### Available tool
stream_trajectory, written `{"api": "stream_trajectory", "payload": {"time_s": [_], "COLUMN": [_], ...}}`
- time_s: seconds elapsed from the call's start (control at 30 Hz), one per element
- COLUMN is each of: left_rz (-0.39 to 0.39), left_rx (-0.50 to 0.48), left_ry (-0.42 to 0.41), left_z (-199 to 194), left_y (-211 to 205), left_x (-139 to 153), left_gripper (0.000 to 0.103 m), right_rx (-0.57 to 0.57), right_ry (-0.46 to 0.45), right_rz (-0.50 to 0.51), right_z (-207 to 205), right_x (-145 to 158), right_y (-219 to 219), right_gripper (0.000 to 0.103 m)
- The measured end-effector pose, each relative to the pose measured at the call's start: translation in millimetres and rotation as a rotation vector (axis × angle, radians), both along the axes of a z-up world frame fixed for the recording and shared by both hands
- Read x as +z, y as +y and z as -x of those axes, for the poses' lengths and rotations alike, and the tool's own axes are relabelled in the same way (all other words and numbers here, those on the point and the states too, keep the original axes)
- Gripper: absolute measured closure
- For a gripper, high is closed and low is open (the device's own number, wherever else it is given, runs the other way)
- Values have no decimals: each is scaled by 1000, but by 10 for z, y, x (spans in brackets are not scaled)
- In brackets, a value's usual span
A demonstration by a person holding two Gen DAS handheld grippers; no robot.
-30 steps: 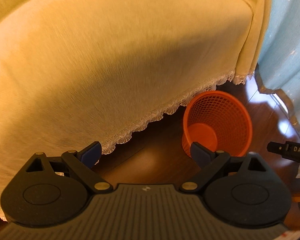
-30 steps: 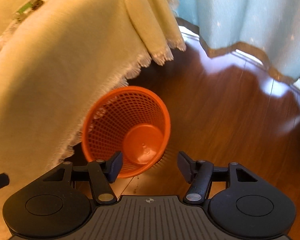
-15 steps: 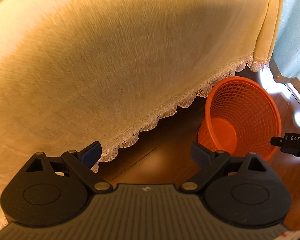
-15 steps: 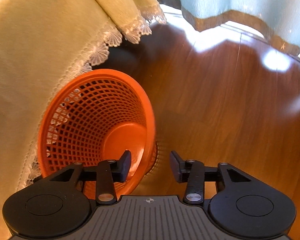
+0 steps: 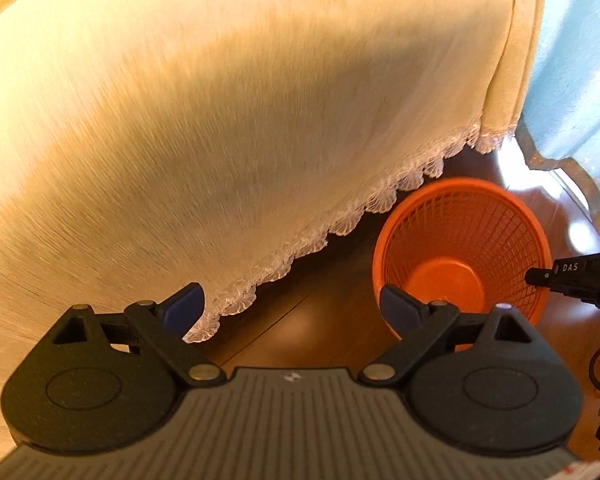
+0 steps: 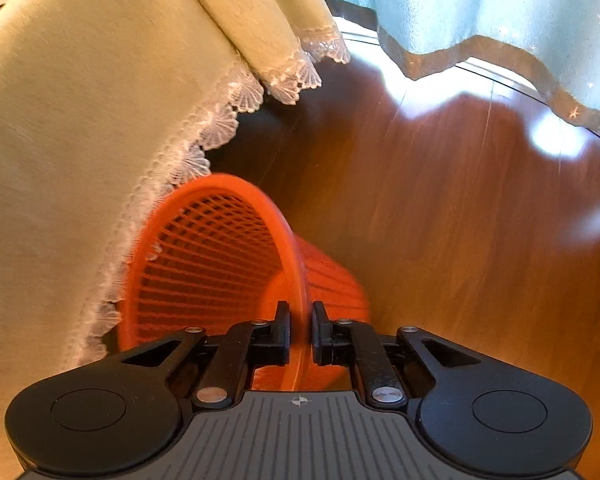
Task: Organize objects
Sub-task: 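Grasp the rim of the orange mesh wastebasket with the right tool, then lift the wastebasket onto the sofa seat with the right tool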
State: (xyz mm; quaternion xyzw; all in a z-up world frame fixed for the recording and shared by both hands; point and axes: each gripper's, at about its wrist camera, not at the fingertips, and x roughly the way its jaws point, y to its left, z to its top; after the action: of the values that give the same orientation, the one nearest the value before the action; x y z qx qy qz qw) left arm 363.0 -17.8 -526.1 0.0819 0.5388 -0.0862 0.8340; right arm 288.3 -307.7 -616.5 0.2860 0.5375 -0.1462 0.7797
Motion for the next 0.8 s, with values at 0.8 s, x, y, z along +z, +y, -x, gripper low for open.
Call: {"api": "stream_trajectory", "payload": {"time_s": [0.8], "left_rz": [20], "left_rx": [156], "left_ry": [-128], "left_z": [-450], "left_y": [-143], "left_x": [2431], "left_gripper": [10], "right_rx": [-28], "right_ry": [-140], "right_rz": [21], "right_z": [-918], "right_x": [3277], "right_y": [-331], "right_gripper": [97]}}
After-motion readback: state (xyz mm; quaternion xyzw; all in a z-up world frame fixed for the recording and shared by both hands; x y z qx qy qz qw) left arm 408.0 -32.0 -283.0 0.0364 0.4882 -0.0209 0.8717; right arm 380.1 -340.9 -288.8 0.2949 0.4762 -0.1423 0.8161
